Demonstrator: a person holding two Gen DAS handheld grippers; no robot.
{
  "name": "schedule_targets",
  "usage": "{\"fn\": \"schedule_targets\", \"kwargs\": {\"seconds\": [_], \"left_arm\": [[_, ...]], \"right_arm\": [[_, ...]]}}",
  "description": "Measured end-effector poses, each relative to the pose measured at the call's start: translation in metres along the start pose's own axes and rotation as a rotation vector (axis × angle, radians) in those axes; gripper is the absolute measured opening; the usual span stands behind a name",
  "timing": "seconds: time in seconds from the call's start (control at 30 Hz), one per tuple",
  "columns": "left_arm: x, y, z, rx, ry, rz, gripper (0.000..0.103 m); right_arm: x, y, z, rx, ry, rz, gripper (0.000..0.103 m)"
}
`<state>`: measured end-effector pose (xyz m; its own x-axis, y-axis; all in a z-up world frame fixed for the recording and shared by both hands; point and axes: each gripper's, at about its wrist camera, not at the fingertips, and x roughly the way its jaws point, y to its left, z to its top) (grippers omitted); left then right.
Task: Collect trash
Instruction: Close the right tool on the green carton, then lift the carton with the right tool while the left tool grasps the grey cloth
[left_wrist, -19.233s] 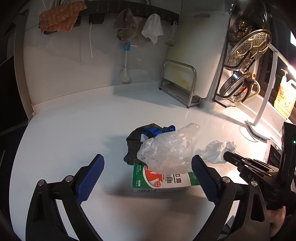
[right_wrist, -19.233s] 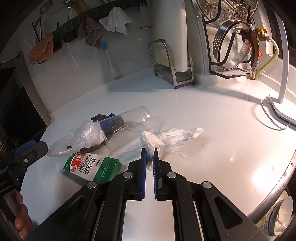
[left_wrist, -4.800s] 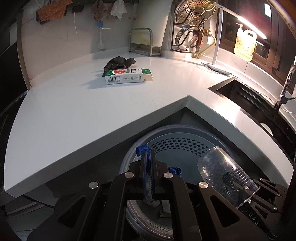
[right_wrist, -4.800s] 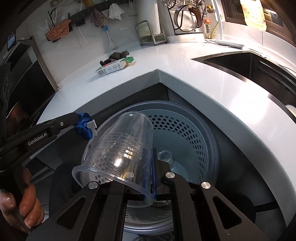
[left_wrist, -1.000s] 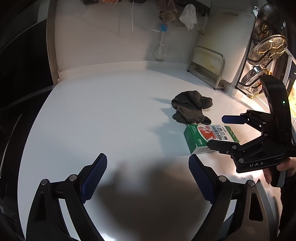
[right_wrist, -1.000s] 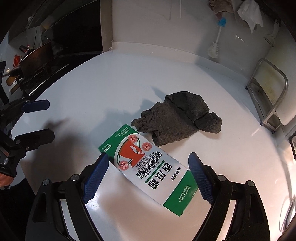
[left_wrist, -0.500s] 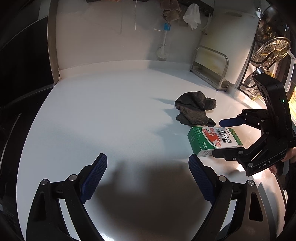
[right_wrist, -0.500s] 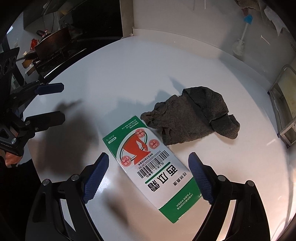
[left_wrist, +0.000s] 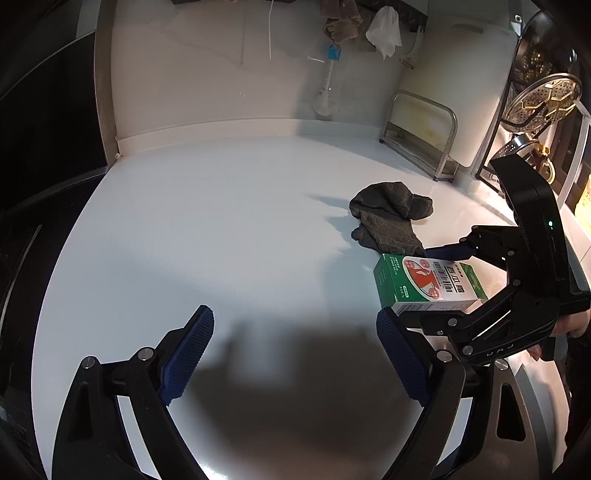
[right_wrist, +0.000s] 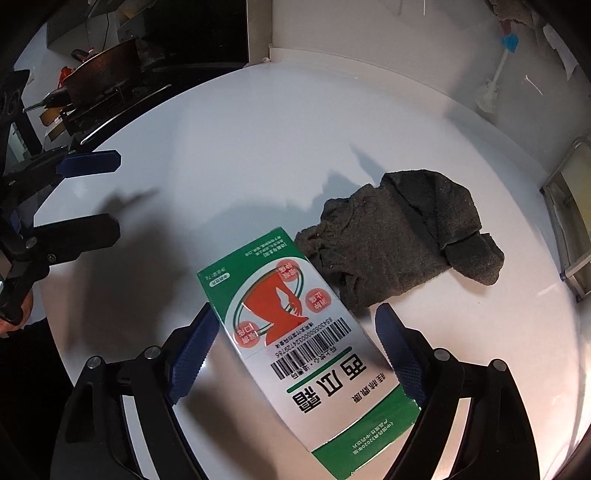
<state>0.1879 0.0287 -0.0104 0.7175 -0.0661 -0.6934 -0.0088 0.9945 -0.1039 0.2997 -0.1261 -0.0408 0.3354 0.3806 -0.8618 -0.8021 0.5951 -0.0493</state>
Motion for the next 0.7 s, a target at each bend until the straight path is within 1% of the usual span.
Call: {"fn": "schedule_targets", "kwargs": {"seconds": [0.03, 0.1, 0.27, 0.3, 0.4, 0.53, 0.63, 0.7], "left_arm": [[-0.001, 0.0, 0.0, -0.001, -0.001, 0.0, 0.088], [-0.002, 0.0, 0.001, -0.001, -0.004, 0.001, 0.088], [-0.007, 0.0, 0.004, 0.0, -0.02, -0.002, 0.088], [-0.008, -0.001, 0.005, 0.003, -0.022, -0.003, 0.088], [-0.006, -0.007, 0.011, 0.016, -0.028, -0.012, 0.088], [0.001, -0.024, 0.023, 0.044, -0.038, -0.032, 0.088], [0.008, -0.041, 0.033, 0.06, -0.051, -0.047, 0.088], [0.015, -0.055, 0.041, 0.08, -0.062, -0.047, 0.09]], "right_arm": [[-0.001, 0.002, -0.001, 0.005, -0.009, -0.003, 0.076], [-0.005, 0.004, -0.005, 0.02, -0.024, -0.019, 0.069], [-0.017, 0.006, -0.022, 0.101, -0.065, -0.045, 0.059], [-0.021, 0.005, -0.027, 0.125, -0.074, -0.057, 0.054], [-0.03, 0.002, -0.041, 0.21, -0.099, -0.083, 0.053], [-0.043, -0.009, -0.064, 0.325, -0.136, -0.115, 0.052], [-0.058, -0.023, -0.08, 0.427, -0.196, -0.143, 0.052], [-0.071, -0.033, -0.089, 0.494, -0.246, -0.183, 0.052]]}}
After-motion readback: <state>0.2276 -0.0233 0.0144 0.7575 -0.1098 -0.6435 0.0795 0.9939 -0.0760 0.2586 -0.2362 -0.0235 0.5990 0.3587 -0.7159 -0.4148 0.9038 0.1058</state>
